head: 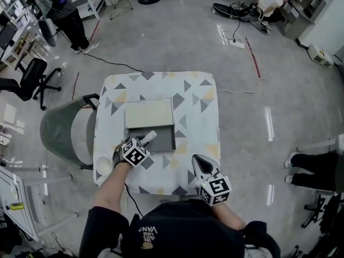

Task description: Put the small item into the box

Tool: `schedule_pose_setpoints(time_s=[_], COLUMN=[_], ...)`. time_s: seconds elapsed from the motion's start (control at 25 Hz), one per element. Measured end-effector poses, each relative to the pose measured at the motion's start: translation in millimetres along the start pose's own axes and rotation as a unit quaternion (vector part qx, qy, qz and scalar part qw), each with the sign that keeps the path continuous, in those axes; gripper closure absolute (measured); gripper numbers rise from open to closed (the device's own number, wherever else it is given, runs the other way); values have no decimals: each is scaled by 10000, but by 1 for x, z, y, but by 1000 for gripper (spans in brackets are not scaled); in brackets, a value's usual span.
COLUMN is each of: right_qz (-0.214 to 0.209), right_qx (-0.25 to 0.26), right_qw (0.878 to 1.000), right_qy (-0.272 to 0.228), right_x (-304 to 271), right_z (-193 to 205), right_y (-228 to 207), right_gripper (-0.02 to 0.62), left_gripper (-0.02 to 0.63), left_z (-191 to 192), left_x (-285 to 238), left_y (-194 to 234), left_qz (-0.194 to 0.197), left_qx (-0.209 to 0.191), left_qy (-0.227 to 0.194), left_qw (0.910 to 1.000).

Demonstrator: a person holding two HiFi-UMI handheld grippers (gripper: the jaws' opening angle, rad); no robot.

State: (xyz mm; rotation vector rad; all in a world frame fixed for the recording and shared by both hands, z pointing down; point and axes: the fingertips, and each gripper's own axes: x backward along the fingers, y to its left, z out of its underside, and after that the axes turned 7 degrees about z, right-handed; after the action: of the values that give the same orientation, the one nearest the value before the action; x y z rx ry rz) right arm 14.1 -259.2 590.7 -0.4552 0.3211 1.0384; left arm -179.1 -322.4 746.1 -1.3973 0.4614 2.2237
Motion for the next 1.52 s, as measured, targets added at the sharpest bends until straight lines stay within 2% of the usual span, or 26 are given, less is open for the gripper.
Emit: schedule_pose_setpoints(time_s=[0.48,0.72,1.04,1.28,1.52], right_qz=[-130,-125,-114,-175,-200], right_qx=[-105,-143,-118,-80,-30], right_qw=[9998,9996,9996,9995,9996], right_qy=[136,224,248,234,179], right_x=[-11,-15,-18,-18,-13], right_z=[8,12,9,8,7], right_y=[5,3,0,5,13], right_gripper=[596,595,595,595,595], left_gripper=[474,474,459,383,377], left_z=[7,10,13,10,6], left_x=[-40,-54,-60,-52,-40], left_y=[2,3,-2,-1,-4], left_qz=[379,461,591,419,330], left_qx=[-390,-548,-502,-419,-353], left_qy=[932,1186,1167,887,655], left_qw=[9942,9904,9901,9943,9967])
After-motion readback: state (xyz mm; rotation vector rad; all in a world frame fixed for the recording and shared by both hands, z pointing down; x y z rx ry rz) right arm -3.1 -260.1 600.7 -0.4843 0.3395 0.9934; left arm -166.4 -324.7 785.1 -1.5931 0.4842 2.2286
